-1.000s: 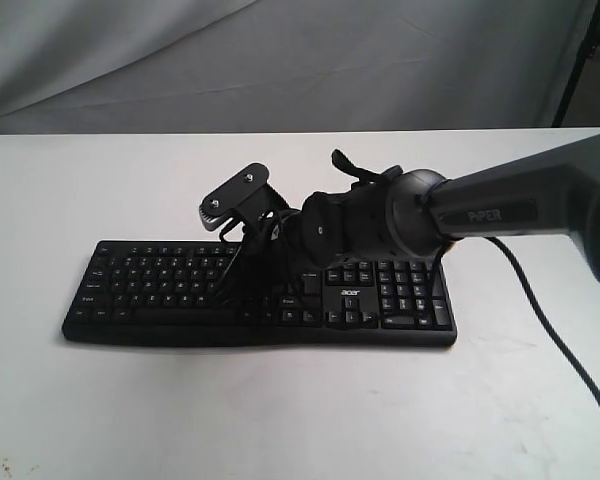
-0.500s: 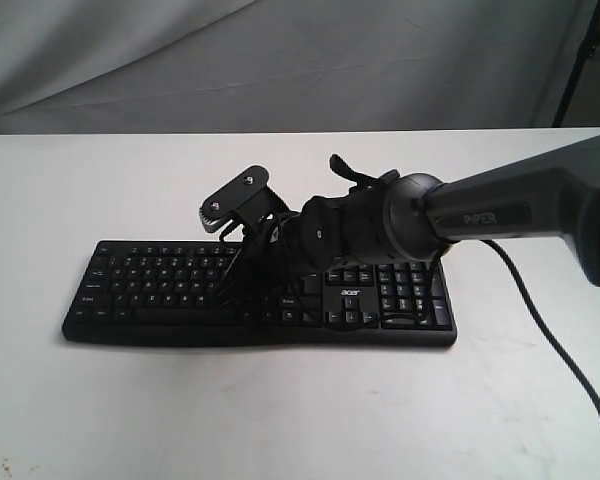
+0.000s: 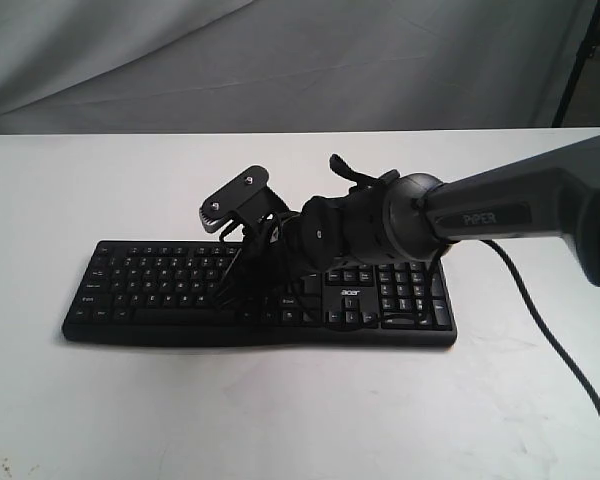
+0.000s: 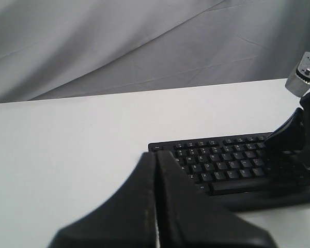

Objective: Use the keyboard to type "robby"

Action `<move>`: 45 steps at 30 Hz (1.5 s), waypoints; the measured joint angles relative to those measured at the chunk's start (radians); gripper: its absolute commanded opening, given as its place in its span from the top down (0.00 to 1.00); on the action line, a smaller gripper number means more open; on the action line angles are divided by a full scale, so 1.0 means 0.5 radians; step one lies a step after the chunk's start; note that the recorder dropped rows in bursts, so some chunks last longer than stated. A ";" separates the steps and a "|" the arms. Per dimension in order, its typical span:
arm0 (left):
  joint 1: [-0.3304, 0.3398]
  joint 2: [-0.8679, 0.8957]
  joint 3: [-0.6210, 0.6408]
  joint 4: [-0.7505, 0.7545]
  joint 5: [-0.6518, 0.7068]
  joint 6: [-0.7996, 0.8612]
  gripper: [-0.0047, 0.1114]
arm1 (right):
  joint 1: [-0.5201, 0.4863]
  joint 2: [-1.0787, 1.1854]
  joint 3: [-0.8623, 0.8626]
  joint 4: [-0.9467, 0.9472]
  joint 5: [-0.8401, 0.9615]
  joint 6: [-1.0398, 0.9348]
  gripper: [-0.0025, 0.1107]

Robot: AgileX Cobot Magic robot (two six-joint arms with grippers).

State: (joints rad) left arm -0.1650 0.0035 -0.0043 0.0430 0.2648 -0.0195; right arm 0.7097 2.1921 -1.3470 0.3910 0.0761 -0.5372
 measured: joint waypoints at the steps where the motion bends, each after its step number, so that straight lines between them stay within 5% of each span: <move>1: 0.000 0.000 0.000 0.000 0.000 0.000 0.96 | 0.000 0.000 0.000 0.000 0.000 0.000 0.98; 16: 0.000 0.000 0.000 0.000 0.000 0.000 0.96 | 0.092 -0.203 -0.255 -0.029 0.409 0.001 0.98; 23: 0.000 0.000 0.000 0.000 0.000 0.000 0.96 | 0.272 -0.070 -0.271 -0.029 0.387 0.001 0.98; 45: 0.000 0.000 0.000 0.000 0.000 0.000 0.96 | 0.278 0.102 -0.271 -0.060 0.207 0.001 0.98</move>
State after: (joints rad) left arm -0.1650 0.0035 -0.0043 0.0430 0.2648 -0.0195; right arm 0.8485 2.2432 -1.4823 0.3608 0.1796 -0.5368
